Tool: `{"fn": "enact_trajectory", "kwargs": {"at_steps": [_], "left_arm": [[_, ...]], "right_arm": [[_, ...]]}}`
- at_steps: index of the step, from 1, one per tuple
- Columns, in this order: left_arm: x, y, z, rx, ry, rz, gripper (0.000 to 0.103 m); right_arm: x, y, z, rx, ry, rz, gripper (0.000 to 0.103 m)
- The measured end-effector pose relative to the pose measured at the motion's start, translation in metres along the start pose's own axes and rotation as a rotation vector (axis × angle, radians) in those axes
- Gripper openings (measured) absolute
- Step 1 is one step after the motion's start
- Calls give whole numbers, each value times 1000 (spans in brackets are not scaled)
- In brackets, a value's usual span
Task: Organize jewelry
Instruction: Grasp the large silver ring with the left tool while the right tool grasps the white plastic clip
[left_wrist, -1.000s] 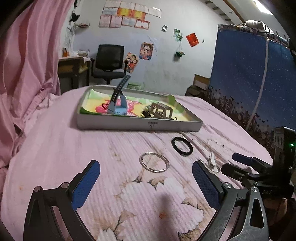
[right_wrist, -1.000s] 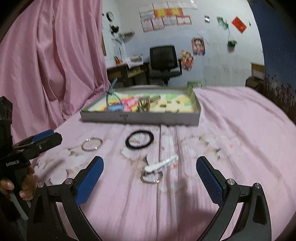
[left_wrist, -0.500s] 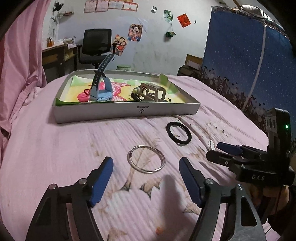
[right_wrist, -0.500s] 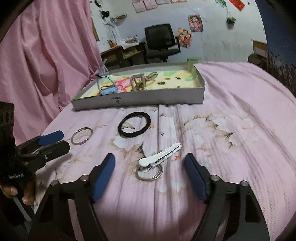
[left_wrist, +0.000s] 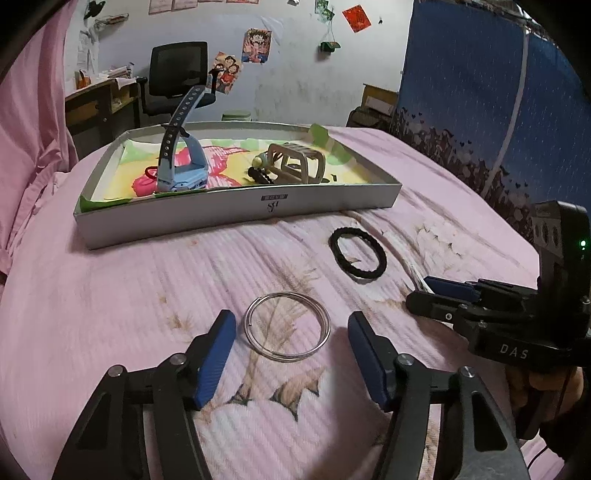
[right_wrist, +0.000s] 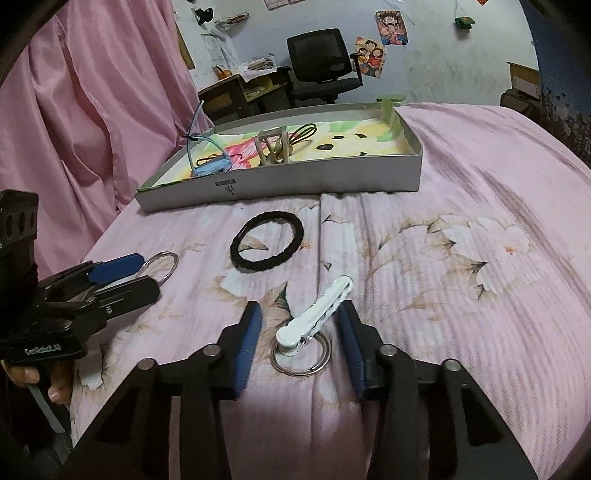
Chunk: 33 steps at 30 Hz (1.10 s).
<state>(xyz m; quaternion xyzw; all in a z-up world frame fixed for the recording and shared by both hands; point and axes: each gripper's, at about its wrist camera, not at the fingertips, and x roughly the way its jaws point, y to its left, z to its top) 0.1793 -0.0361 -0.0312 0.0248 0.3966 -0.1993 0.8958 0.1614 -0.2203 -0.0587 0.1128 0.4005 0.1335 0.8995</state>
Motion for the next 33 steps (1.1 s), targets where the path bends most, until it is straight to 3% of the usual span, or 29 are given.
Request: {"fn": "enact_trajectory", "kwargs": {"at_steps": [8,12,16,33], "left_arm": [[8,-6,3,42,37,34,51],[8,-4,2,36,36,37,43],[6,-4,1,32,29,29,43],[-24,-3,-4,7,-120,56,43]], "right_arm": [[4,-1,0,9,2,14,22],[4,-3,-2,15,-2,17,18],[4,-4,-3,20,-6,23,15],[-17,23,-5,-111,-108,41,13]]}}
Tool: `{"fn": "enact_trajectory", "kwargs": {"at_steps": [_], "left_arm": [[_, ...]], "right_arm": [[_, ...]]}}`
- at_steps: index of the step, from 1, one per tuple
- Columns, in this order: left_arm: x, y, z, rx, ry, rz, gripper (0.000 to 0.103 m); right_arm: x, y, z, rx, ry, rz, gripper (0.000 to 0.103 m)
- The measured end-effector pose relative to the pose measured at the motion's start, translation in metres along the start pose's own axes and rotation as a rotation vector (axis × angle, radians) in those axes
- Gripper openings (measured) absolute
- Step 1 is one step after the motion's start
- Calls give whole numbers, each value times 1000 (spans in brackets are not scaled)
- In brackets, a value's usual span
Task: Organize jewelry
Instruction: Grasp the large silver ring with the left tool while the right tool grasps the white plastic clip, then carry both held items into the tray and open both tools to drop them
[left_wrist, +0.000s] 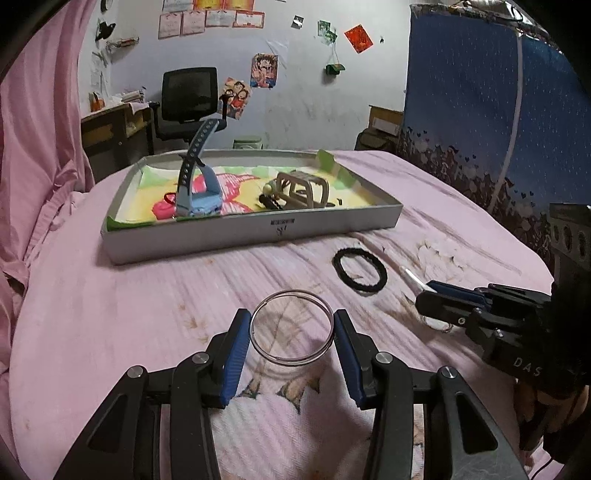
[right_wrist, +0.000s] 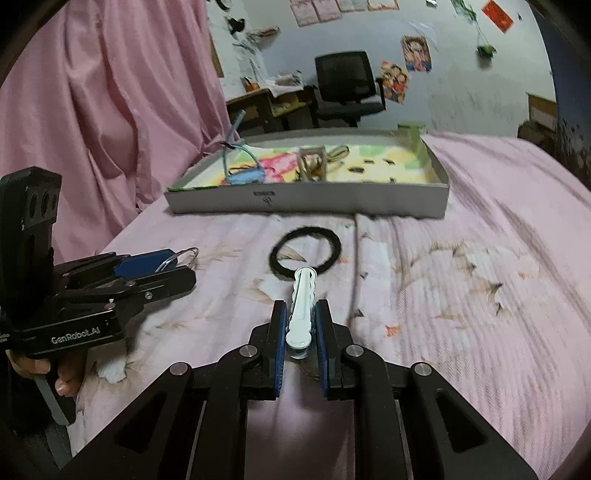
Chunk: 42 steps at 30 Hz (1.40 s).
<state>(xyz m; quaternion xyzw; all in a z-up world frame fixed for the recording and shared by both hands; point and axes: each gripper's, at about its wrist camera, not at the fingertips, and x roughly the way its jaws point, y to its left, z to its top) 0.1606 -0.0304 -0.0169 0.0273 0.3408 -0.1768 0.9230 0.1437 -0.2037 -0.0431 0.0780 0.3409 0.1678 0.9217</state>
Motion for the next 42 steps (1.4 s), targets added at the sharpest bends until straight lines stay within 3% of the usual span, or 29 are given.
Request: {"fn": "enact_trajectory", "kwargs": {"at_steps": [4,13,22,32,42], "left_arm": [[-8,3,8,-16,-50,13,43],[-24,14,38,-85,-263,73,43],[3,19,85,-86,-405,192,43],[55,26,115,-89,-350,206,43],[114,24,132,-78,-147,204,43]], "right_arm": [[-10,0,7,5,-55,13,13],[-24,0,37,17,-229,37,13],[-2,-7,84,10,-335,-1,13],[35,-23,129,22,-363,-63,13],[80,-50,149,48,-247,-122,13]]}}
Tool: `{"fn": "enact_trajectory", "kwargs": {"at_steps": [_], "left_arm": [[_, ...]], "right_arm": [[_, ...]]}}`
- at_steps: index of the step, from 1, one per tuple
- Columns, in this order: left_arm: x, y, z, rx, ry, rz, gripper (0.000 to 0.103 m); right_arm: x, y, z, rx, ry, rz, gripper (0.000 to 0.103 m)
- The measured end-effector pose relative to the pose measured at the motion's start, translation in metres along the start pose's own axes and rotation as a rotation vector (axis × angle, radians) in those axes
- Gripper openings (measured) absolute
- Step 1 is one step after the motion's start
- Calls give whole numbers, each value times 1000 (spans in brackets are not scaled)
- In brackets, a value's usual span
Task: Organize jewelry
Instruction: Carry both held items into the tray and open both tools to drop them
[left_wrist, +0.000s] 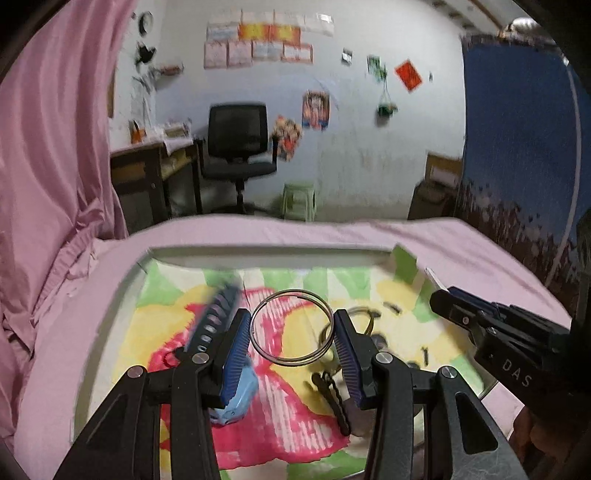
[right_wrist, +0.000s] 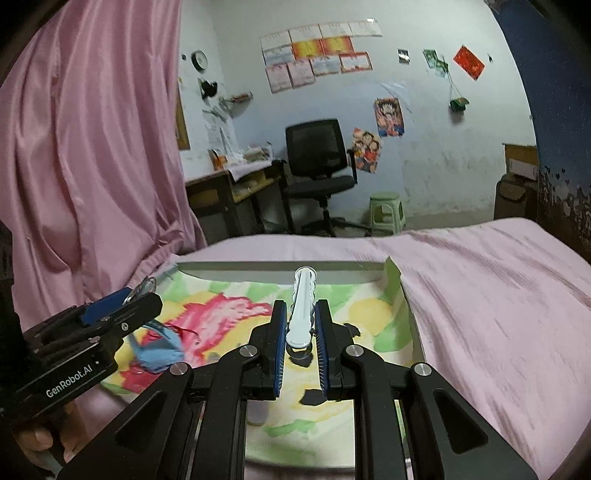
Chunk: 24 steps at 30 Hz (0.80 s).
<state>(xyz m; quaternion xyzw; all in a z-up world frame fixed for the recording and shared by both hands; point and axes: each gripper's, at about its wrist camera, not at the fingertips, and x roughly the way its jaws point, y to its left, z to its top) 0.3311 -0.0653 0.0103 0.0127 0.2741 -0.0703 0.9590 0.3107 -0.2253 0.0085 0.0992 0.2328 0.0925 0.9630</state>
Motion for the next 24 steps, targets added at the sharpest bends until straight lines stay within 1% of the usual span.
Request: {"fn": "enact_trajectory", "kwargs": {"at_steps": [4,6,9,10,11,13,14,18,22,24], "left_arm": [[5,-5,0,21,44,9,43],[10,-8,0,44,88,27,43],[14,-13,0,79,124,31,43],[17,-13,-1,83,145,23,43],[22,-13,-3,78,191,15,43],[30,-7,-7,60,251,20,43],[32,-4,-9,50,266,8,43],[31,1,-10,23,290,-19,44],[28,6,-13,2,293,-42,44],[23,9,-14,-16,289,-52,49]], "right_arm": [[21,-9,-3,24,88,-19,13],[28,-12,-7,33,135,-18,13],[41,-16,-14,42,211,-21,13],[46,-16,-17,46,247,-21,13],[49,-16,-20,48,264,-21,13],[54,-17,-26,48,298,-16,13],[56,-17,-28,48,309,-16,13],[59,-15,-35,54,338,-6,14],[62,-16,-39,66,355,-3,14],[63,-16,-39,68,358,2,14]]}}
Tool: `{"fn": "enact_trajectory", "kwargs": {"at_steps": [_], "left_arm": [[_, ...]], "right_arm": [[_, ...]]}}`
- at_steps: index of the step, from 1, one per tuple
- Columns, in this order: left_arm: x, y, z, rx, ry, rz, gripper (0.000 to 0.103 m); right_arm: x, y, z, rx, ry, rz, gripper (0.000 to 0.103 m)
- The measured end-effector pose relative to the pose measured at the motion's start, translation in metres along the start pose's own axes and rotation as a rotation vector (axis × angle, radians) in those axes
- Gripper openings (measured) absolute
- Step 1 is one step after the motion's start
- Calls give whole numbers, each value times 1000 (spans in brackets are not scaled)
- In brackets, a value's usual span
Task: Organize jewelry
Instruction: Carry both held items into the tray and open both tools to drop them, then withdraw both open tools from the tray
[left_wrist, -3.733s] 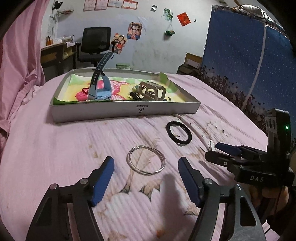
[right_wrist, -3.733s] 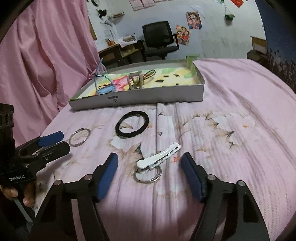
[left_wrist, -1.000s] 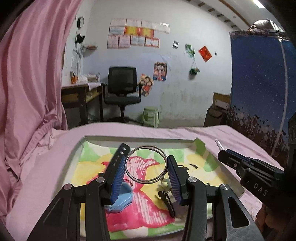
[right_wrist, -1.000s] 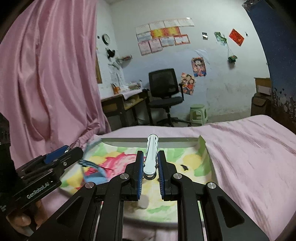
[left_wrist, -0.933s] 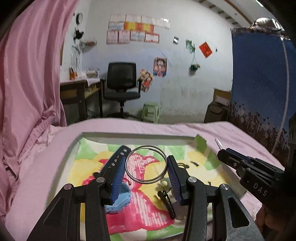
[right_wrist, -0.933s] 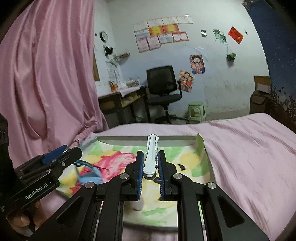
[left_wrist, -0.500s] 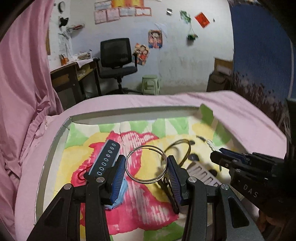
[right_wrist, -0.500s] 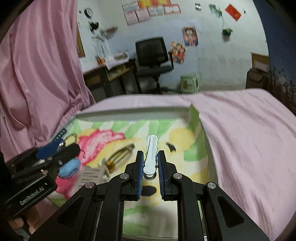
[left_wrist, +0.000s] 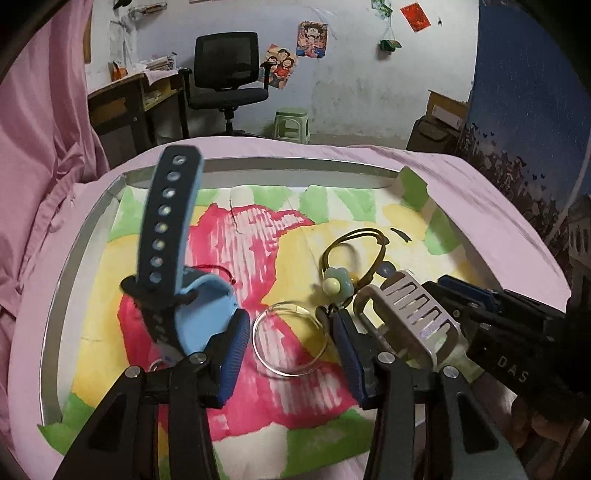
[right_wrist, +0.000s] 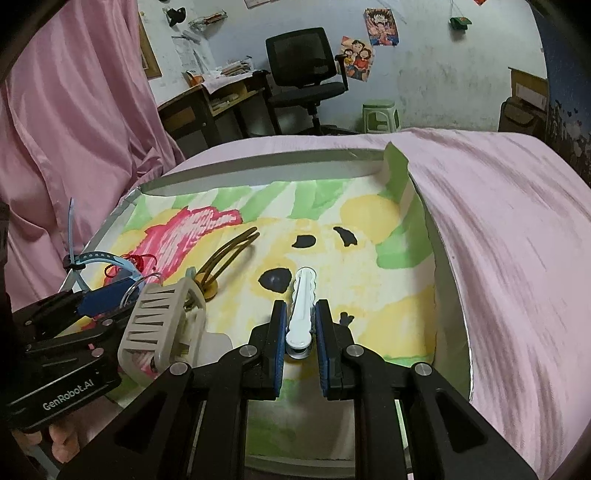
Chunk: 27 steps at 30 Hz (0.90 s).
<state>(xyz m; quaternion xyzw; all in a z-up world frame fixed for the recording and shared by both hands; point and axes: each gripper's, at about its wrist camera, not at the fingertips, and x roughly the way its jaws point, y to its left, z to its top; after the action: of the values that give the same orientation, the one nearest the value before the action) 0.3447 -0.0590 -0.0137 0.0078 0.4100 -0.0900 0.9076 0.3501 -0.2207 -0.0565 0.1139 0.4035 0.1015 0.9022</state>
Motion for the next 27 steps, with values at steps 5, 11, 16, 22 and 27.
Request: {"fn": "enact_trajectory", "kwargs": {"at_steps": [5,11,16,22,27], "left_arm": [[-27,7,-7,-49,-95,-39,61],[-66,16,-21,-108,-240,-63,74],[-98,17,-37,-125,-346,-59,82],[-134,11,-61,-92,-449,-56,97],[-154,6,-83,-69,-491,-66,102]], "right_arm": [[-18,4,-3,-16,-60,4,31],[-62,3,-12,-21,-204,0,42],[-108,6,-23,-28,-365,8,61],[-155,10,-44,-41,-496,3,83],[-185,13,-63,-60,-552,-12,98]]}}
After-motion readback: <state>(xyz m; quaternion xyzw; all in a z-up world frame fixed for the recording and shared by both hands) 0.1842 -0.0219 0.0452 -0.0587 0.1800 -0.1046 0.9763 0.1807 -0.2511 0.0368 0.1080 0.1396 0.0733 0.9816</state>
